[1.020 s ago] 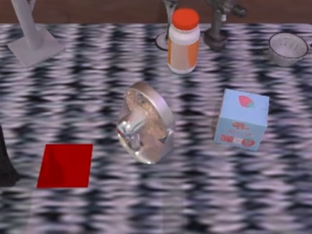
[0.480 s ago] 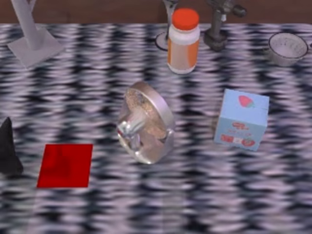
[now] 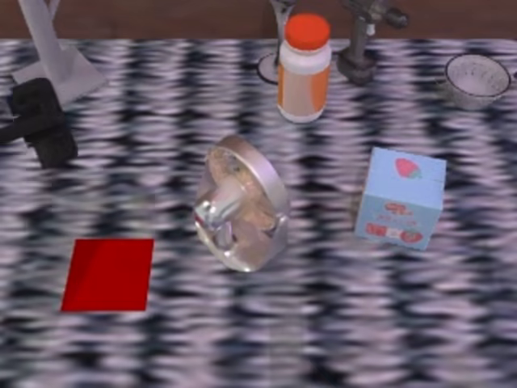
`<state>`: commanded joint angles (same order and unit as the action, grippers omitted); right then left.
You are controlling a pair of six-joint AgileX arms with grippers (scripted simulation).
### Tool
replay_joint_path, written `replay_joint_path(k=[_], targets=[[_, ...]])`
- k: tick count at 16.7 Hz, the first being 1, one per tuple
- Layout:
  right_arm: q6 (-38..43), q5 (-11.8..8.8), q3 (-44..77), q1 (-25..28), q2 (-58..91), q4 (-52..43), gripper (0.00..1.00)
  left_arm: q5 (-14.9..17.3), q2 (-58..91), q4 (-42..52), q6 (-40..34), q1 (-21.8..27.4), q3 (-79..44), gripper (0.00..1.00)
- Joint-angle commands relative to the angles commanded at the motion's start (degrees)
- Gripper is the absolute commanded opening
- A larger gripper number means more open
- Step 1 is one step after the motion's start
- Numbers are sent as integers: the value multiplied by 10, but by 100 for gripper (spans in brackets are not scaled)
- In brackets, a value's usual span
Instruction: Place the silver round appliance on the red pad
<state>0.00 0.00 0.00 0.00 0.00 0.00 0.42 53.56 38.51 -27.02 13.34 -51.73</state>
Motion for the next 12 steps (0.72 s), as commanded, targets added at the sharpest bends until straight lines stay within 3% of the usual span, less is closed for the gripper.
replay_joint_path(k=[12], targets=[[0, 0, 0, 0, 0, 0, 100, 0, 631, 436, -368, 158, -686, 100]])
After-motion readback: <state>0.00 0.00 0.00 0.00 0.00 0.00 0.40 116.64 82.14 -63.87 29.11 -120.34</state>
